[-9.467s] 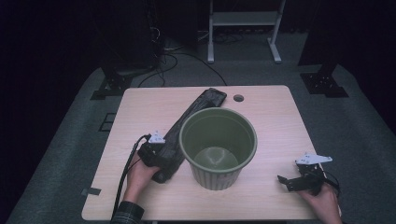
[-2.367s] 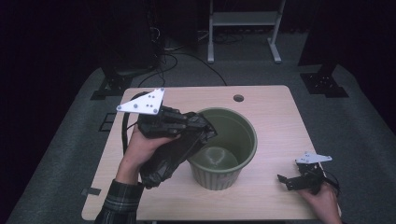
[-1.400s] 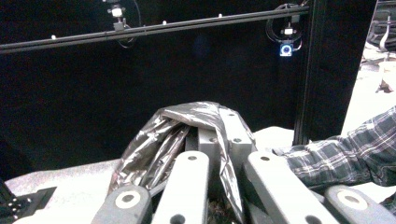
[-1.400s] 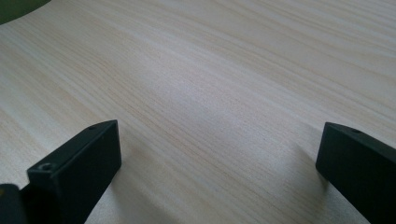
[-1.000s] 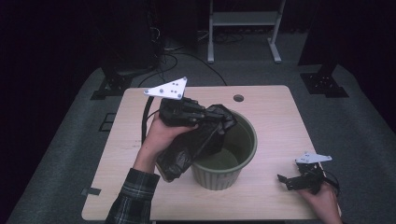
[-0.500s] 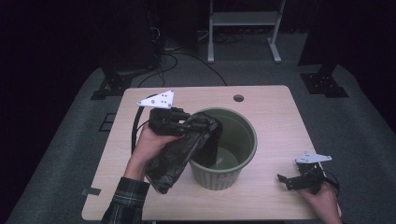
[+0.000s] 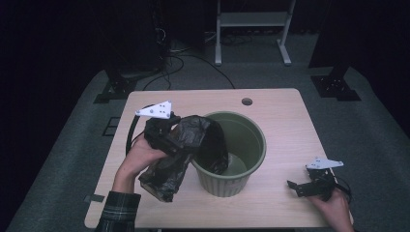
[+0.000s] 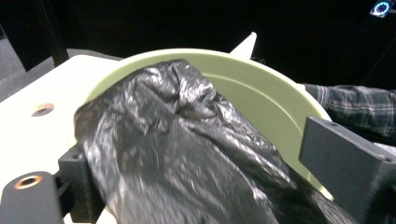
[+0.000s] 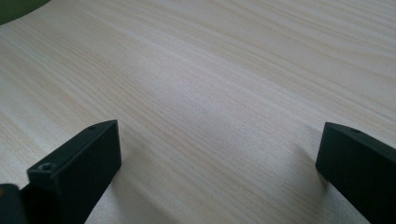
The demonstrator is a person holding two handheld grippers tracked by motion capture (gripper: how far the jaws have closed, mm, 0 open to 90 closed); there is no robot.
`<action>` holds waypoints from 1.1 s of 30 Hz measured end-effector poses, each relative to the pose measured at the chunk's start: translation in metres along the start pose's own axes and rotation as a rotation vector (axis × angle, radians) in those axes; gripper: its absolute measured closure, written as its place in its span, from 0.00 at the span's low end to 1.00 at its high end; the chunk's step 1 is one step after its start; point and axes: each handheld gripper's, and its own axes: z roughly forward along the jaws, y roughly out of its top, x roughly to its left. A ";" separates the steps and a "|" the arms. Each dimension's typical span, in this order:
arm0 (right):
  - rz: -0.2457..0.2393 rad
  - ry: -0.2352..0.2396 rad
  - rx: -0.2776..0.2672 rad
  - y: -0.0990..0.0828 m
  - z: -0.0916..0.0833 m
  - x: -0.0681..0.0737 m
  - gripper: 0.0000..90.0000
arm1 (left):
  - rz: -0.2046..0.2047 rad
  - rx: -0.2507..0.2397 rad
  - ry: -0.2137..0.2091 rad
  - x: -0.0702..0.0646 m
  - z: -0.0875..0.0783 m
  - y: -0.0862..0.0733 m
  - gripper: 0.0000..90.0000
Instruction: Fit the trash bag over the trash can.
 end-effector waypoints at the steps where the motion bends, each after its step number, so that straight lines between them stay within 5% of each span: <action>1: 0.000 0.000 0.000 0.000 0.000 0.000 0.00 | 0.000 0.000 0.000 0.000 0.000 0.000 0.05; 8: -0.010 0.008 0.000 -0.001 -0.001 0.000 0.00 | -0.018 -0.043 0.004 -0.003 -0.013 -0.012 0.00; 25: -0.007 0.006 0.001 -0.001 -0.001 0.000 0.00 | -0.025 -0.125 0.118 -0.017 -0.081 -0.034 0.00; 33: -0.006 0.005 0.001 -0.001 -0.001 0.000 0.00 | -0.030 -0.119 0.150 -0.028 -0.107 -0.051 0.04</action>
